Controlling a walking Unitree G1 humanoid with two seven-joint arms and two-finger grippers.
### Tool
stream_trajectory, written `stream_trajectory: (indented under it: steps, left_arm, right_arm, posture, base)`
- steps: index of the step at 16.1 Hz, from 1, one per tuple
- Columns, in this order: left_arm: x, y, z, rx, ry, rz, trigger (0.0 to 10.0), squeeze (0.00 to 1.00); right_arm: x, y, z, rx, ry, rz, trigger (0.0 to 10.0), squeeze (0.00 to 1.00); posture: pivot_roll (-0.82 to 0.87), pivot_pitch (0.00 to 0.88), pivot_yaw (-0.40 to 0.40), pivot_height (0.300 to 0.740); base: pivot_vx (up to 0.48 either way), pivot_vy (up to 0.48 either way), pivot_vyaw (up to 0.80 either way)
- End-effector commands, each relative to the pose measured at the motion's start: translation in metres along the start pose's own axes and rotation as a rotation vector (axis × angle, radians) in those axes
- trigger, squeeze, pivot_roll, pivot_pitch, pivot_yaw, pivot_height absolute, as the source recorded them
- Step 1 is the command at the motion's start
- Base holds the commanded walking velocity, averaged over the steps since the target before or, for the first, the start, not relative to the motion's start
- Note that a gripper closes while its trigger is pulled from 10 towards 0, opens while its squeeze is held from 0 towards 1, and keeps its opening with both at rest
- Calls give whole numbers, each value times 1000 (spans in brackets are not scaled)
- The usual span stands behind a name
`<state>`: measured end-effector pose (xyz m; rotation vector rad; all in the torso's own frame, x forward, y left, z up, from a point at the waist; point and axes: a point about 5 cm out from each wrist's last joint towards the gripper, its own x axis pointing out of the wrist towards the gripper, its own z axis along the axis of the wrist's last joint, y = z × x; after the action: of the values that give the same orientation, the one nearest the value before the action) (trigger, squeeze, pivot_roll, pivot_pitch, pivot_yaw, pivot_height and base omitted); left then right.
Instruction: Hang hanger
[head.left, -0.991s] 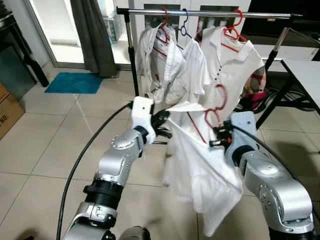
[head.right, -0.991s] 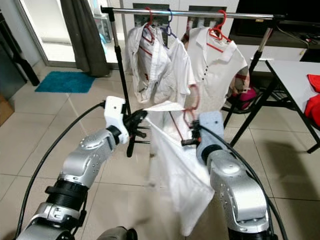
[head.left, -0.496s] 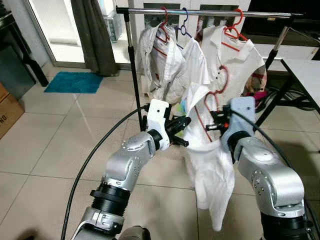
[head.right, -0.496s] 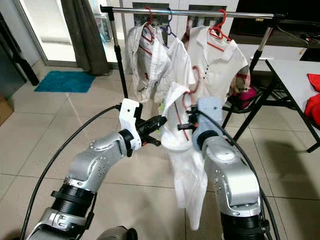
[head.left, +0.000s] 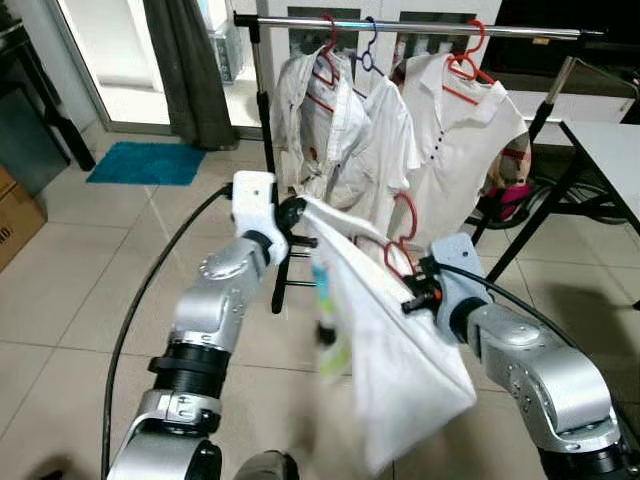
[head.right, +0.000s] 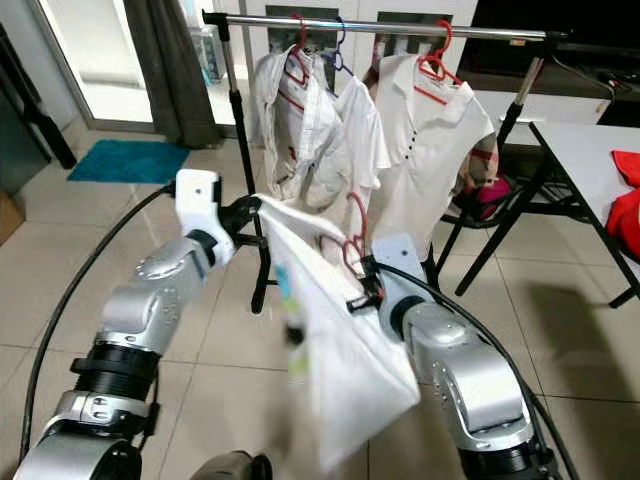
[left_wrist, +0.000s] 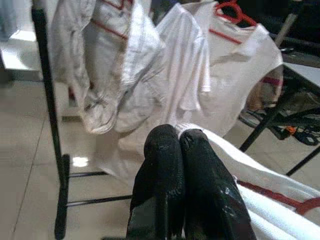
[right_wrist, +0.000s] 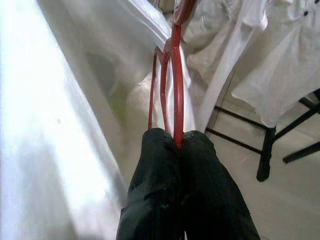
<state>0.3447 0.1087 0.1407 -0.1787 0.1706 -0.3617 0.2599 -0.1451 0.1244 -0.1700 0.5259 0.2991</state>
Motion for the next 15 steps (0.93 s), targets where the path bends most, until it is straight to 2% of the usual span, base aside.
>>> stream_trajectory:
  steps: [1, 2, 3, 5, 7, 9, 12, 13, 14, 15]
  left_arm:
    - [-1, 2, 11, 13, -40, 9, 0, 0]
    - [-1, -14, 4, 6, -11, -82, 0, 0]
    - [-2, -22, 0, 2, 8, -129, 0, 0]
    - [-3, -51, -17, -12, 82, -255, 0, 0]
    - [-2, -59, -24, -15, 116, -276, 0, 0]
    - [0, -64, -23, -26, 111, -288, 0, 0]
    - [1, -67, -16, -41, 92, -310, 0, 0]
    - [3, -64, -10, -47, 61, -287, 0, 0]
    - [3, -61, -7, -51, 44, -267, 0, 0]
    - [7, -45, 1, -41, 1, -159, 0, 0]
  right_arm:
    - [0, -14, 0, -1, 7, -75, 10000, 0]
    - [1, -18, 15, 21, -87, -110, 10000, 0]
    - [1, -19, 22, 33, -125, -121, 10000, 0]
    - [-1, -16, 42, 94, -236, -123, 10000, 0]
    - [-3, -15, 51, 124, -307, -120, 10000, 0]
    - [-5, -11, 57, 119, -353, -82, 10000, 0]
    - [-1, 0, 51, 65, -324, -12, 10000, 0]
    - [3, 9, 35, 11, -202, 53, 10000, 0]
    - [4, 12, 26, -26, -143, 81, 10000, 0]
    - [4, 10, 9, -60, -44, 76, 10000, 0]
  posture:
    - [6, 0, 5, 740]
    - [7, 0, 2, 740]
    - [7, 0, 0, 740]
    - [5, 0, -3, 740]
    - [3, 0, -2, 740]
    - [-2, 0, 0, 740]
    - [1, 0, 1, 740]
    - [-1, 0, 2, 740]
    - [0, 0, 3, 740]
    - [2, 0, 3, 740]
  base:
    - [0, 0, 0]
    - [0, 0, 0]
    - [0, 0, 0]
    - [0, 0, 0]
    - [0, 0, 0]
    - [0, 0, 0]
    - [0, 0, 0]
    - [0, 0, 0]
    - [0, 0, 0]
    - [0, 0, 0]
